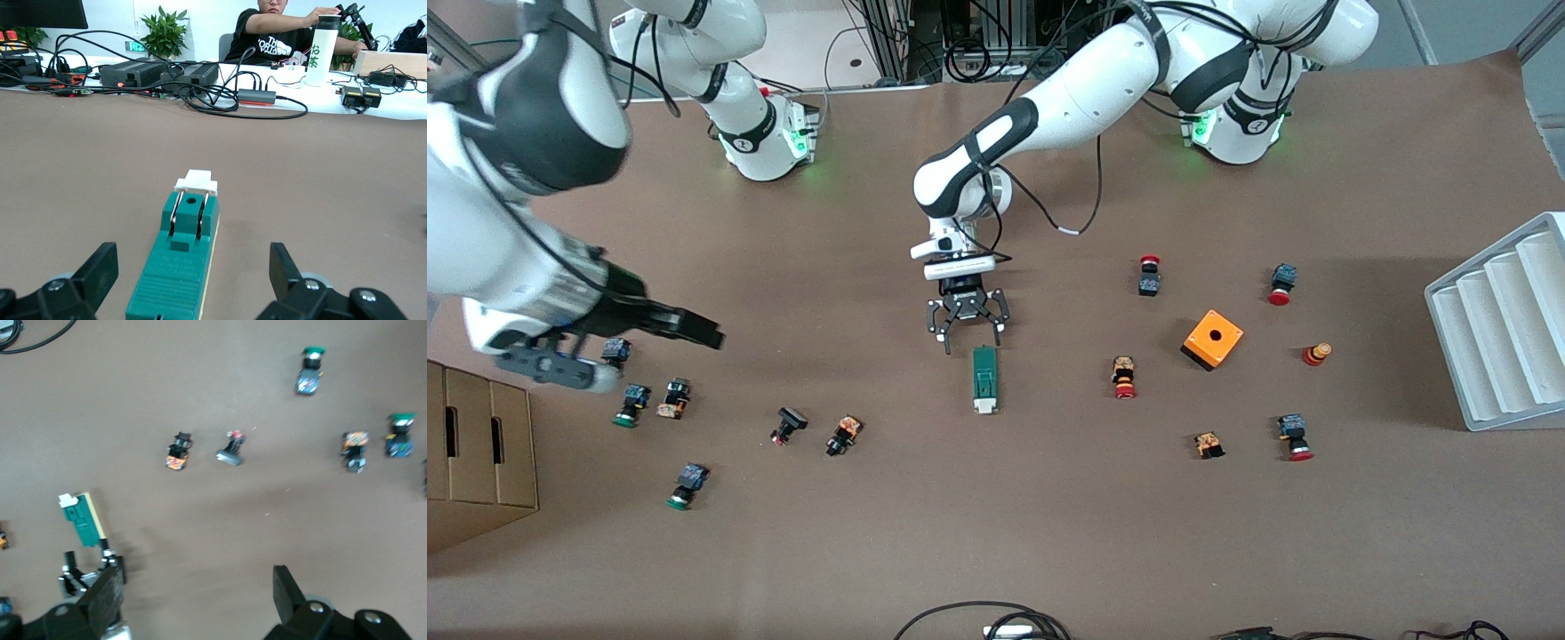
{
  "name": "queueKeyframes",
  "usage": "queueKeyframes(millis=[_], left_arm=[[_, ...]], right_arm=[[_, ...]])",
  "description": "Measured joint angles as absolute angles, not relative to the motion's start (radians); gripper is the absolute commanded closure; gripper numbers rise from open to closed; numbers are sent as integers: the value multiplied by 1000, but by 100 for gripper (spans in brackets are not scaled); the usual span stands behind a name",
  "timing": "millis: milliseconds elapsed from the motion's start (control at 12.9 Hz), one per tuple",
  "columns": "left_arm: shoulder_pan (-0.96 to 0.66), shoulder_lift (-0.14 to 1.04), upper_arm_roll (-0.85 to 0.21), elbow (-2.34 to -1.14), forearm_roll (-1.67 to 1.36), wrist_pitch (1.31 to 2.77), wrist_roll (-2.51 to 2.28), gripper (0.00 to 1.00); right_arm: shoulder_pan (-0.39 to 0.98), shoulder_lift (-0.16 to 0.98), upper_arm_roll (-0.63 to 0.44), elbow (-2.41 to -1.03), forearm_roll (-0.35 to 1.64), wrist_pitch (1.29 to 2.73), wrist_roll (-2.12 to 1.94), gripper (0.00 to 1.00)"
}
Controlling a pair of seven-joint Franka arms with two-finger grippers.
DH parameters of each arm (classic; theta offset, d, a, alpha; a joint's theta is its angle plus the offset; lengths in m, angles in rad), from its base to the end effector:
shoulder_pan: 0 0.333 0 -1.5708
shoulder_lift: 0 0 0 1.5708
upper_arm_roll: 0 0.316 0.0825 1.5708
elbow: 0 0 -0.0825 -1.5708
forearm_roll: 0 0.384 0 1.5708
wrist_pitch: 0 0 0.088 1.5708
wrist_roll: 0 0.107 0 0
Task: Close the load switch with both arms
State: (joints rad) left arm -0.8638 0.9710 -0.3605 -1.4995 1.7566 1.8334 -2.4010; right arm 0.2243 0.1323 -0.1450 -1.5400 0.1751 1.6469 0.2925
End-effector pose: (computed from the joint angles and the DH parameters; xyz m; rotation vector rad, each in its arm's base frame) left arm 0.3498 -0.6056 0.1221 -2.5174 -0.2672 -1.7421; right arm 0.5952 0.0701 0.5713 -2.9730 0.3398 0.0783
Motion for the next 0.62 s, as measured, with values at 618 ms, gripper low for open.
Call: queueKeyframes(millis=[618], left_arm=[[-866, 831, -366, -1496, 1546, 1856, -2146, 0]], right_arm=[[137, -1, -234, -1678, 75, 1652, -137, 0]])
